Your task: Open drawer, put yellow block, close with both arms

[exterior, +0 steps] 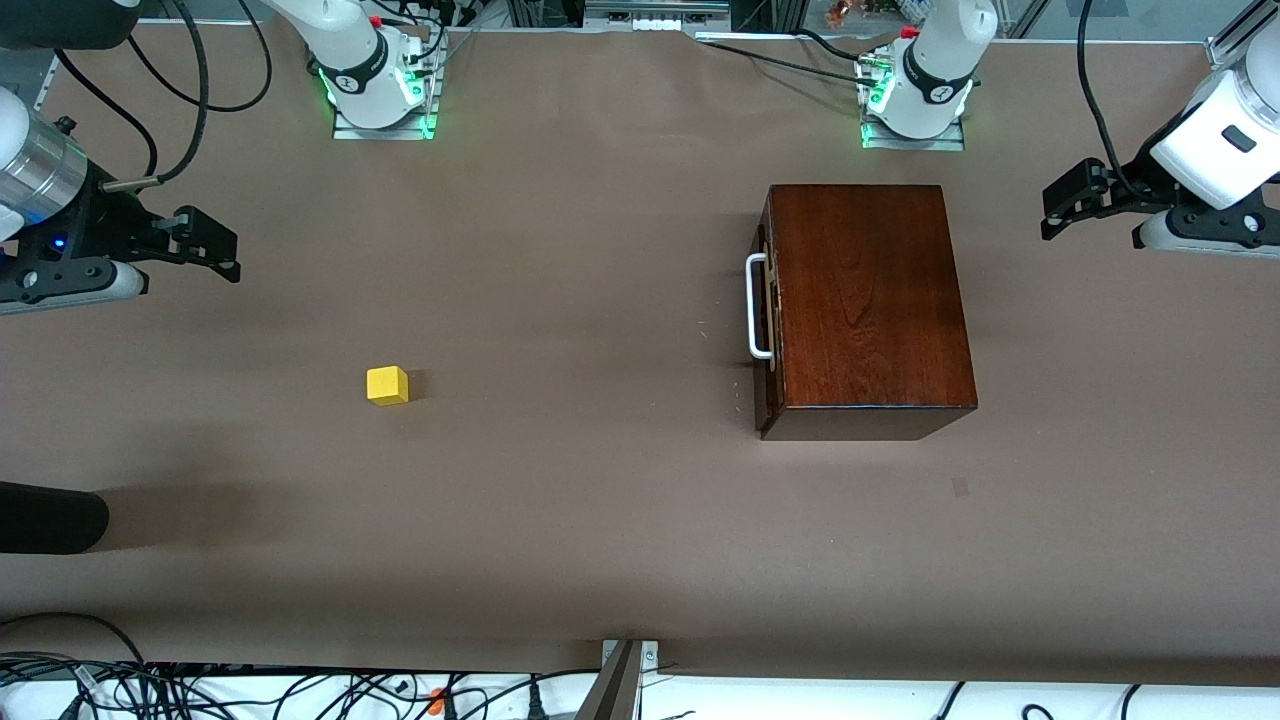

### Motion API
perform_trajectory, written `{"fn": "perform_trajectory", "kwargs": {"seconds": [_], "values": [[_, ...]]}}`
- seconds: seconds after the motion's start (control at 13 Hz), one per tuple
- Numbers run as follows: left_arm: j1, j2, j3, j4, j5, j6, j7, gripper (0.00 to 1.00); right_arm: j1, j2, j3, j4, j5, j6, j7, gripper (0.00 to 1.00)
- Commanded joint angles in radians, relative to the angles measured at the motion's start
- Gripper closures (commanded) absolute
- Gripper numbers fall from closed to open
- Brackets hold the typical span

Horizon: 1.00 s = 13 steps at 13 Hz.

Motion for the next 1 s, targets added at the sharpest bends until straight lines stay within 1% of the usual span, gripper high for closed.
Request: {"fn": "perform_trajectory", "kwargs": {"seconds": [0.0,0.46,0.77,0.92], "values": [[0.000,-0.022,0.000,-0.004,-0.007,-0.004,0.003,0.00,-0.002,-0.011,0.004,0.000,-0.015,-0.015,0.000,0.00],[0.000,-0.019,0.003,0.002,-0.009,-0.006,-0.005,0.00,-0.003,-0.011,0.004,0.000,-0.015,-0.015,0.000,0.00],[-0.001,-0.019,-0.022,0.002,-0.016,-0.004,-0.017,0.00,-0.003,-0.011,0.004,0.000,-0.015,-0.017,0.000,0.00],[-0.003,-0.010,-0.103,0.002,-0.006,0.005,-0.110,0.00,-0.003,-0.011,0.002,0.000,-0.014,-0.017,0.000,0.00]]}}
